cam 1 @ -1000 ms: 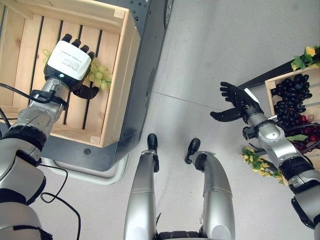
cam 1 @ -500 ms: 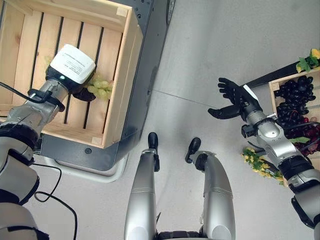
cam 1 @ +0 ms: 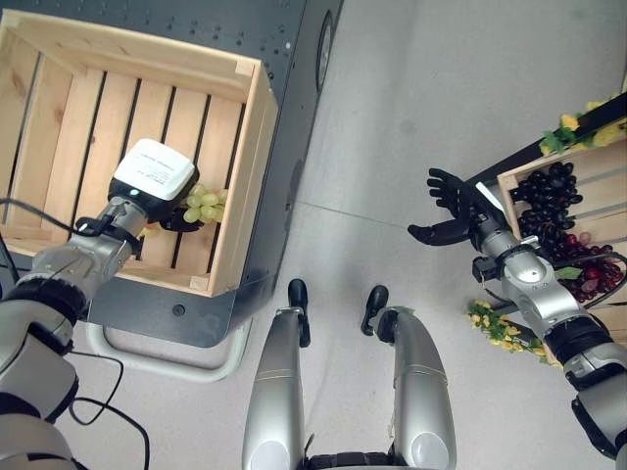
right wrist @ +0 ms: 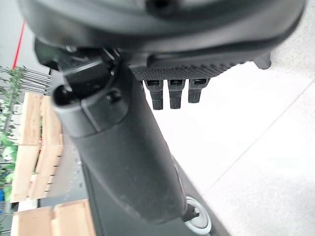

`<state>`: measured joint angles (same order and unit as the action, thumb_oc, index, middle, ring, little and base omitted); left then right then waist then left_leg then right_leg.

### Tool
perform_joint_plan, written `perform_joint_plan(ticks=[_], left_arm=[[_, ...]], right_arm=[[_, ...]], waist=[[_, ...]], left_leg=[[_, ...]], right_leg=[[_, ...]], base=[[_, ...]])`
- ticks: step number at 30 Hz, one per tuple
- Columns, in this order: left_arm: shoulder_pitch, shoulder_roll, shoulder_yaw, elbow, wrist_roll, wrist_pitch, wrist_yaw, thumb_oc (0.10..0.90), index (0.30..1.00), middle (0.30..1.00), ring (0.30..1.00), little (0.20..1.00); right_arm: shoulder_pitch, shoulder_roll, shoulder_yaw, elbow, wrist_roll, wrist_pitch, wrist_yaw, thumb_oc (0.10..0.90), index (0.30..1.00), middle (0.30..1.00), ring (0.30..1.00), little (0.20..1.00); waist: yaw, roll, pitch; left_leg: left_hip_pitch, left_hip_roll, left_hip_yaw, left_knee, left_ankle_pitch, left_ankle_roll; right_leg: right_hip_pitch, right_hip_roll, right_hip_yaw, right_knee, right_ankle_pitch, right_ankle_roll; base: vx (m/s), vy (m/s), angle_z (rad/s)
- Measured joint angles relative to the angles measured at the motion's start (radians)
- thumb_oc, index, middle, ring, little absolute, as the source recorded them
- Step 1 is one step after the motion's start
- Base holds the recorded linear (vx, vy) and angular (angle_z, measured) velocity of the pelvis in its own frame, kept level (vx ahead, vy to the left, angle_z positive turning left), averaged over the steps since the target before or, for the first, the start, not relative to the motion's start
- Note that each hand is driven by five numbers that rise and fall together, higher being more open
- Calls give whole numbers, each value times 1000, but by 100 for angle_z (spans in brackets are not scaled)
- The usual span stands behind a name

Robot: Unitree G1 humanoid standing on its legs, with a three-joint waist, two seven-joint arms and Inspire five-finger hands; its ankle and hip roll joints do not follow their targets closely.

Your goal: Pick up the fruits from the basket on one side to the basket on the other side

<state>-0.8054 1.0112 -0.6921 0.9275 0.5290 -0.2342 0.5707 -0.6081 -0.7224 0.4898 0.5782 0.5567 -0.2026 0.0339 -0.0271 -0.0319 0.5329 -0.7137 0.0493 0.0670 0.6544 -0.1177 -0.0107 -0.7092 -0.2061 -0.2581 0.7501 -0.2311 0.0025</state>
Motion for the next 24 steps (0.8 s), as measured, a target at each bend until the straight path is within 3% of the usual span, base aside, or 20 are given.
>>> perform_joint_plan(ticks=[2,6,14,24], left_arm=[[74,-64,155,-7,-135,-3,1,400,300,300,300,300],[157,-156,318,-20,-277,-20,-15,400,300,300,300,300],[242,-214,401,-116,-468,-38,-70,400,300,300,300,300],[330,-220,563,-296,-772,-48,-255,400,300,300,300,300]], right_arm=[[32,25,-17,-2,-2,7,18,800,900,900,900,900],[87,54,-16,-34,-82,47,46,800,900,900,900,900],[137,76,-29,-77,-157,106,66,800,900,900,900,900],[215,153,-185,-154,-144,130,65,800,900,900,900,900]], waist=[[5,0,0],[13,-1,0],[14,-8,-1],[8,-6,-8]], left_leg=[[48,1,0,-25,4,-3],[150,3,-3,-69,7,-9],[365,3,15,-199,18,-7],[683,0,48,-462,52,-6]], right_leg=[[45,7,0,-20,1,1],[145,23,-1,-64,3,5],[344,58,36,-197,24,31],[625,93,58,-446,81,60]], base=[[8,-63,0],[56,-71,-2],[76,-22,-7],[123,-19,-15]])
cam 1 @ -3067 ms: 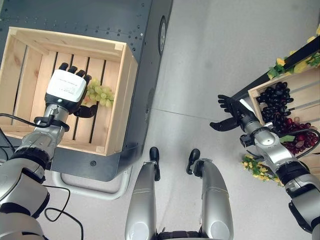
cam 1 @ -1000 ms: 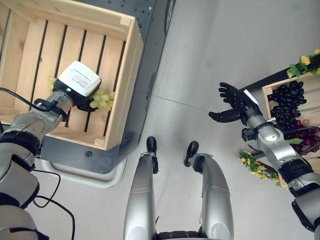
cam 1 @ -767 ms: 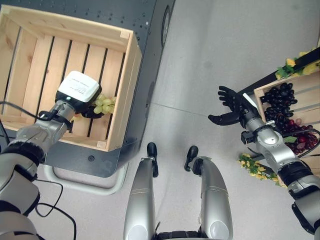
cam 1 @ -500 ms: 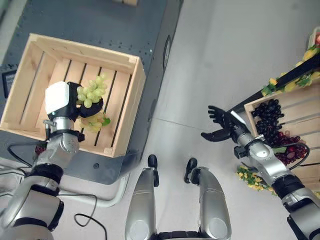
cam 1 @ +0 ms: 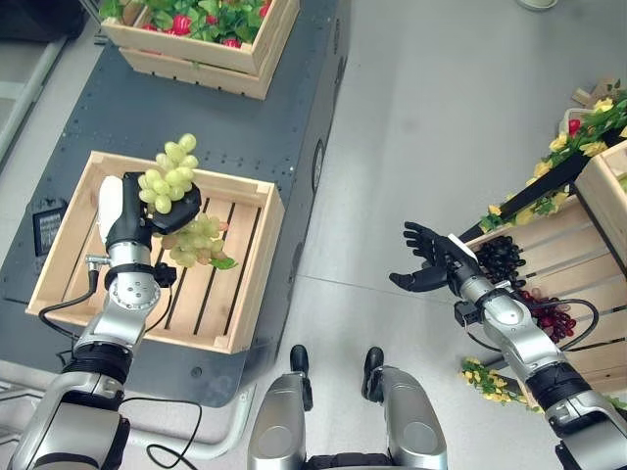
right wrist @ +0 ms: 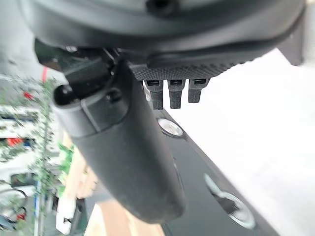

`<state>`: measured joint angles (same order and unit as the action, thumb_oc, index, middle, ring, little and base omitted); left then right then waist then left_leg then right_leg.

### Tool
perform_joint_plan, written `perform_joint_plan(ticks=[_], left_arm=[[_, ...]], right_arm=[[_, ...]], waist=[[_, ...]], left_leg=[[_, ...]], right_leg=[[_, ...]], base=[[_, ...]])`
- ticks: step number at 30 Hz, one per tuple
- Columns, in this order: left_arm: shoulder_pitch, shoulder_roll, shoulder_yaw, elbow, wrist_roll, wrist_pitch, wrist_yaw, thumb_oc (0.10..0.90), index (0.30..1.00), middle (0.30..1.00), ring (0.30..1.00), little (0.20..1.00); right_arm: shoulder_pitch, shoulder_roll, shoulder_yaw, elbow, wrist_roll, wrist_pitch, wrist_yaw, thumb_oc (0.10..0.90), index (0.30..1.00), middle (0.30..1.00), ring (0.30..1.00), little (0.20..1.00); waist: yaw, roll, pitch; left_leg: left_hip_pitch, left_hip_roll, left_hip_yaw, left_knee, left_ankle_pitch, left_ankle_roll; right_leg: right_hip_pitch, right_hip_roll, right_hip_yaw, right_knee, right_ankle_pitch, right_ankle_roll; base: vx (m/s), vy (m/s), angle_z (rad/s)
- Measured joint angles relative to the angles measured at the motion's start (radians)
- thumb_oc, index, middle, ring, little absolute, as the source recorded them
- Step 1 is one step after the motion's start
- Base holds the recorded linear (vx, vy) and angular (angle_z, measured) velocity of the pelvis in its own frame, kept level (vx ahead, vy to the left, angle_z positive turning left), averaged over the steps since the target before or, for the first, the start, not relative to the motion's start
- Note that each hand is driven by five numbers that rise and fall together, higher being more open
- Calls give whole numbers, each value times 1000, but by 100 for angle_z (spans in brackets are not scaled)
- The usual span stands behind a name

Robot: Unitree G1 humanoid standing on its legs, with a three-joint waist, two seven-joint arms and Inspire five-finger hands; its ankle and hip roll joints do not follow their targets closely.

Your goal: Pick up the fruits from the basket on one side to the basket on the other side

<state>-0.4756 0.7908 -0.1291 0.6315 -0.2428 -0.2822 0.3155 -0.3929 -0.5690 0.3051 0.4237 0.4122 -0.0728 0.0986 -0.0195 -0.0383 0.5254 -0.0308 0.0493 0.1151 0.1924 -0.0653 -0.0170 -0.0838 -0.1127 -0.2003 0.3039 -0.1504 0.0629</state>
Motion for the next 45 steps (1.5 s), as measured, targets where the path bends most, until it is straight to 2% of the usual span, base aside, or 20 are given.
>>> perform_joint_plan(ticks=[6,7,10,13,14,15,16,17,19,20,22,24,27,29,37,45], left_arm=[[-1,-18,37,-110,-175,2,-110,400,300,300,300,300],[-1,-51,37,-114,-214,2,-130,400,300,300,300,300],[-5,-101,37,-124,-281,2,-168,400,300,300,300,300],[-7,-119,36,-137,-327,2,-177,400,300,300,300,300],[-14,-124,31,-148,-346,3,-183,400,300,300,300,300],[-20,-126,22,-154,-353,4,-185,400,300,300,300,300],[-22,-134,7,-166,-359,5,-195,400,300,300,300,300],[-33,-135,-6,-172,-362,6,-201,400,300,300,300,300],[-60,-133,-20,-185,-367,8,-205,400,300,300,300,300],[-80,-133,-23,-192,-372,8,-209,400,300,300,300,300],[-117,-134,-24,-192,-379,11,-212,400,300,300,300,300],[-159,-134,-24,-192,-401,14,-219,400,300,300,300,300],[-193,-134,-37,-189,-420,14,-221,400,300,300,300,300],[-236,-134,-92,-177,-426,15,-224,400,300,300,300,300],[-267,-155,-212,-181,-427,59,-276,400,300,300,300,300],[-287,-191,-231,-180,-419,93,-311,400,300,300,300,300]], right_arm=[[0,43,-41,-32,71,23,0,800,900,900,900,900],[11,57,-41,-36,71,25,0,800,900,900,900,900],[-9,77,-32,-43,71,26,-3,800,900,900,900,900],[-37,91,-22,-44,72,28,-15,800,900,900,900,900],[-54,106,-23,-44,72,30,-38,800,900,900,900,900],[-60,111,-23,-44,72,33,-50,800,900,900,900,900],[-73,108,-22,-44,71,40,-56,800,900,900,900,900],[-96,99,-17,-47,69,54,-63,800,900,900,900,900],[-115,111,-10,-55,69,77,-78,800,900,900,900,900],[-128,110,-6,-68,72,87,-78,800,900,900,900,900],[-170,111,5,-77,120,115,-78,800,900,900,900,900],[-228,119,17,-77,237,158,-77,800,900,900,900,900],[-272,158,17,-75,332,167,-76,800,900,900,900,900],[-312,188,21,-73,352,175,-77,800,900,900,900,900],[-351,206,71,-74,398,214,-77,800,900,900,900,900],[-374,194,134,-73,429,252,-75,800,900,900,900,900]], waist=[[-6,14,-27],[-8,24,-80],[-8,44,-126],[-9,43,-134],[-8,30,-138],[-8,20,-142],[-5,35,-161],[-16,85,-180],[-9,74,-186],[-5,72,-187],[-6,71,-188],[-3,68,-189],[-1,61,-194],[1,57,-196],[-15,57,-245],[-18,56,-254]], left_leg=[[133,-1,-2,-112,9,1],[132,-1,-2,-139,9,0],[151,-2,-3,-172,17,1],[157,-5,-3,-150,16,0],[91,-20,-4,-50,9,-6],[51,-37,-5,-10,-6,-4],[84,-51,-32,-200,28,11],[87,-14,-36,-287,178,33],[104,-21,-32,-283,166,35],[104,-27,-31,-283,166,35],[101,-37,-30,-283,167,36],[101,-40,-28,-284,171,42],[101,-37,-24,-284,173,43],[101,-37,-23,-284,179,38],[91,-17,-24,-284,191,22],[91,-15,-24,-284,192,22]], right_leg=[[145,18,-4,-147,32,13],[147,23,-4,-184,43,19],[190,30,-4,-273,83,13],[238,31,-4,-345,129,-5],[249,9,-4,-374,161,-32],[246,-6,2,-377,162,-33],[238,-6,2,-375,162,-32],[242,31,2,-378,158,-23],[259,25,2,-392,165,17],[257,21,0,-392,170,24],[255,9,-1,-392,172,27],[253,7,-3,-392,173,29],[251,9,-1,-392,169,35],[251,9,0,-392,160,48],[241,28,3,-392,158,44],[240,33,3,-392,158,43]], base=[[77,-72,-3],[37,-72,-4],[3,-75,-4],[-4,-62,-3],[2,-60,10],[-4,-50,10],[-7,-51,13],[-10,-37,1],[-11,-27,-4],[-4,-43,-5],[7,-36,-5],[10,-36,-5],[23,-38,-8],[43,-44,-5],[24,-50,-2],[-1,-21,0]])
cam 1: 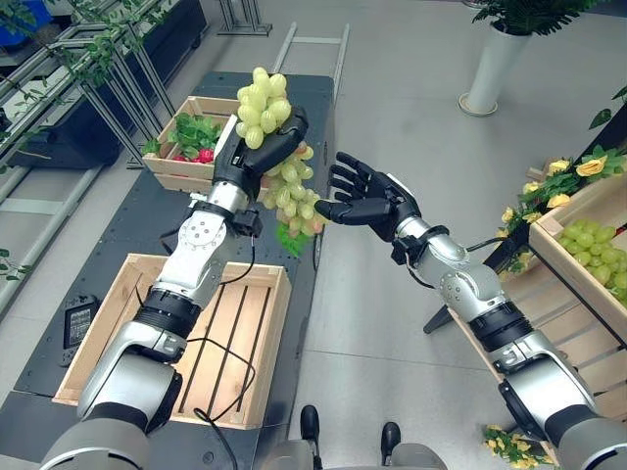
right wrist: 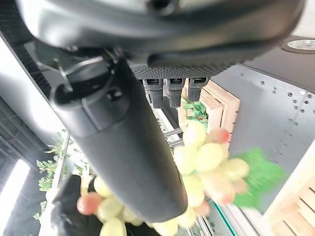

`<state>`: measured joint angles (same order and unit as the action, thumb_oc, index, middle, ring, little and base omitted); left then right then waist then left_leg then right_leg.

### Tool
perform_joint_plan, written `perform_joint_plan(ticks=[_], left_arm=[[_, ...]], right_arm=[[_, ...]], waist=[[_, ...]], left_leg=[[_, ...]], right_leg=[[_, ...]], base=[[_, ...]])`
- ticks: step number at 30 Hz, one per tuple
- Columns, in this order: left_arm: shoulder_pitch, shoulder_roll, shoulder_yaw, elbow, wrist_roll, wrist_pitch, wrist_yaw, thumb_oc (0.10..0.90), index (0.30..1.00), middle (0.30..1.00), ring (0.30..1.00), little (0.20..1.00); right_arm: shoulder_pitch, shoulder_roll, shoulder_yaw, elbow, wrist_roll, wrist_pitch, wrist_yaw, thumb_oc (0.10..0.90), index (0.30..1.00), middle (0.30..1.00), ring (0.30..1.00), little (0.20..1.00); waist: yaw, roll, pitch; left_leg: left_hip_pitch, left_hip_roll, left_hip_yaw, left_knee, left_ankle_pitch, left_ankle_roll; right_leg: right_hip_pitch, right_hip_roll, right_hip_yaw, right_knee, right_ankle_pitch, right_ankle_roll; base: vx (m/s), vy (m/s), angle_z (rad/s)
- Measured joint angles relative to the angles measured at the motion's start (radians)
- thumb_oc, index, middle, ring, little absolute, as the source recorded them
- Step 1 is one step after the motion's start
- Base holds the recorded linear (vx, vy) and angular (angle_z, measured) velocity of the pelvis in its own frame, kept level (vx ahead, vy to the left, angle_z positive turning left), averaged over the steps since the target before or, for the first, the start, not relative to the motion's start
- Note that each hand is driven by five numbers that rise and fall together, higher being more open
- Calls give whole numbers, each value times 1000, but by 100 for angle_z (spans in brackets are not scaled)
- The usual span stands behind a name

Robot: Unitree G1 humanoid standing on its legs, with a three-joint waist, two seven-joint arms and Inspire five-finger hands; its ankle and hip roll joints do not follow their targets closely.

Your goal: Pick up the fruits from the basket on one side to the basket on the other side

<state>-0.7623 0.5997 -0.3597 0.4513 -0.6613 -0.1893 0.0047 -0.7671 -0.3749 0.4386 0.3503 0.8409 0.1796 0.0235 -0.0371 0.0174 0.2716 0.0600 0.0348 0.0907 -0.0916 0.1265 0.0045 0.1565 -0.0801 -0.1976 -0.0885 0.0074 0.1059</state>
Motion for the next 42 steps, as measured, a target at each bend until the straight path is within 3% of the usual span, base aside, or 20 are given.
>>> perform_joint_plan(ticks=[8,28,29,30,31,42], left_arm=[[-44,0,-30,0,10,12,-26,400,300,300,300,300],[-60,2,-65,0,19,47,-111,400,300,300,300,300],[-60,3,-66,0,19,49,-115,400,300,300,300,300],[-60,3,-66,0,19,50,-117,400,300,300,300,300],[-60,4,-66,0,19,50,-118,400,300,300,300,300],[-74,1,-75,-18,-7,50,-159,400,300,300,300,300]], right_arm=[[-105,22,41,2,33,22,33,800,900,900,900,900],[-111,32,55,28,33,58,43,800,900,900,900,900],[-111,30,57,29,34,58,43,584,575,575,575,575],[-111,29,57,30,35,58,43,472,408,408,408,408],[-111,28,57,30,35,58,43,400,300,300,300,300],[-111,34,74,79,79,51,33,400,300,300,300,300]], waist=[[3,-2,-2],[5,-6,-5],[5,-6,-5],[4,-6,-5],[4,-6,-5],[8,-6,-5]], left_leg=[[1,0,0,0,0,0],[2,0,1,0,1,0],[2,0,1,0,1,0],[2,0,1,0,1,0],[2,0,1,0,1,0],[3,0,3,0,1,0]], right_leg=[[1,0,2,0,0,0],[1,-1,4,0,0,0],[1,-1,4,0,0,0],[1,-1,4,0,0,0],[1,-1,4,0,0,0],[0,-1,8,0,0,0]], base=[[0,0,0],[0,0,0],[0,0,0],[0,0,0],[0,0,0],[0,0,0]])
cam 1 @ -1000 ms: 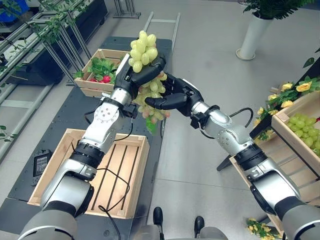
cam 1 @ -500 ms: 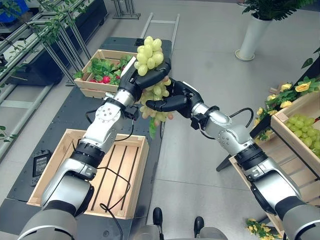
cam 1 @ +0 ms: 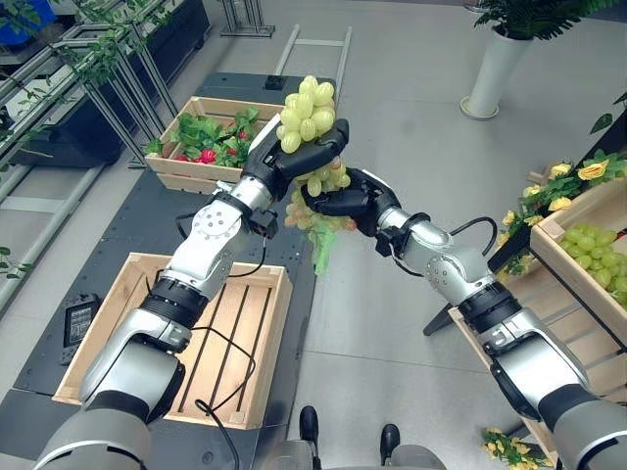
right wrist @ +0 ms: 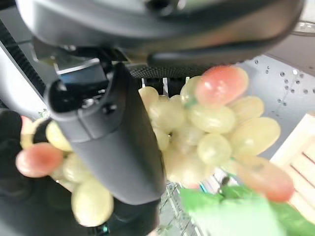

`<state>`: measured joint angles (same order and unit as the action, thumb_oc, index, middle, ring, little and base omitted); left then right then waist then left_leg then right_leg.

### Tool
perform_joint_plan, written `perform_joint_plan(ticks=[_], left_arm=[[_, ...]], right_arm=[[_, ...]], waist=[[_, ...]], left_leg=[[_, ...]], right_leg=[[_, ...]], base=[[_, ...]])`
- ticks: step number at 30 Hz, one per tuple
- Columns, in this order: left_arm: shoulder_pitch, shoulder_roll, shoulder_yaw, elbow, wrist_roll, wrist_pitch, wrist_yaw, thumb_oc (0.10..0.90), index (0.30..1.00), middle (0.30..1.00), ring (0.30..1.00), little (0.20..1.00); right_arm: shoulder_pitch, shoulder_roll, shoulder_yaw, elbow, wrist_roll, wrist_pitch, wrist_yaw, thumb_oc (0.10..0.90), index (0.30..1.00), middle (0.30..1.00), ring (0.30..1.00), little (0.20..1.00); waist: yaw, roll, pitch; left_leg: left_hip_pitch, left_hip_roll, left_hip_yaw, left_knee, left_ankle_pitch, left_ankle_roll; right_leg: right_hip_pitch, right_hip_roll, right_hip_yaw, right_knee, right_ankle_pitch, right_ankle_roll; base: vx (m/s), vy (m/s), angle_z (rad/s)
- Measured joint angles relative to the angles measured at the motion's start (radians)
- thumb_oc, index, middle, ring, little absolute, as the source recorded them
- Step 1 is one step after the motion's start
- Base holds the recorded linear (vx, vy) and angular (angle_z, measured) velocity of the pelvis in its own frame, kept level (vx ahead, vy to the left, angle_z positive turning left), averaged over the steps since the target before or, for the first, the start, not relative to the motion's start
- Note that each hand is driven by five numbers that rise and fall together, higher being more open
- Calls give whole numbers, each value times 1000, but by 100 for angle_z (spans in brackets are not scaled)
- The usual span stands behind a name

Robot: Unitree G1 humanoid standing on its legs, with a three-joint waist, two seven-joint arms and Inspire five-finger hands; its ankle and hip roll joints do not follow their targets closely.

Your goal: Pick up the fruits from the basket on one side to the basket on the other side

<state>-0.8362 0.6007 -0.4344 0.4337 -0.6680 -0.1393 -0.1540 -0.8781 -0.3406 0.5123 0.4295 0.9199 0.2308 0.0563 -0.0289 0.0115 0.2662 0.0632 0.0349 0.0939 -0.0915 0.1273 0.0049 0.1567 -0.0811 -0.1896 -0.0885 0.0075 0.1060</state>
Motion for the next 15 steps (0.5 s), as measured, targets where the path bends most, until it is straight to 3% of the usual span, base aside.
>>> perform_joint_plan(ticks=[6,8,9,15], left_arm=[[-5,-2,-24,-25,-4,1,-27,400,300,300,300,300],[-5,-3,-24,-27,-3,1,-28,729,794,794,794,794],[-5,-3,-24,-27,-3,2,-27,800,900,900,900,900],[-10,-4,-25,-25,-2,28,-27,800,900,900,900,900]], right_arm=[[-1,-1,-20,39,0,-11,-5,400,300,300,300,300],[-1,-2,-20,42,0,-13,-5,400,300,300,300,300],[-1,-1,-20,42,0,-13,-5,400,300,300,300,300],[-1,0,-19,54,0,-13,-5,400,300,300,300,300]], waist=[[5,0,0],[6,0,0],[6,0,0],[0,0,0]], left_leg=[[3,0,4,0,0,0],[5,0,6,0,0,0],[5,0,6,0,0,0],[6,1,13,0,0,0]], right_leg=[[1,0,6,0,0,0],[1,0,10,0,1,1],[1,0,10,0,1,1],[-1,0,15,0,2,1]], base=[[-7,-1,-2],[-25,-5,-4],[0,0,0],[-5,1,-1]])
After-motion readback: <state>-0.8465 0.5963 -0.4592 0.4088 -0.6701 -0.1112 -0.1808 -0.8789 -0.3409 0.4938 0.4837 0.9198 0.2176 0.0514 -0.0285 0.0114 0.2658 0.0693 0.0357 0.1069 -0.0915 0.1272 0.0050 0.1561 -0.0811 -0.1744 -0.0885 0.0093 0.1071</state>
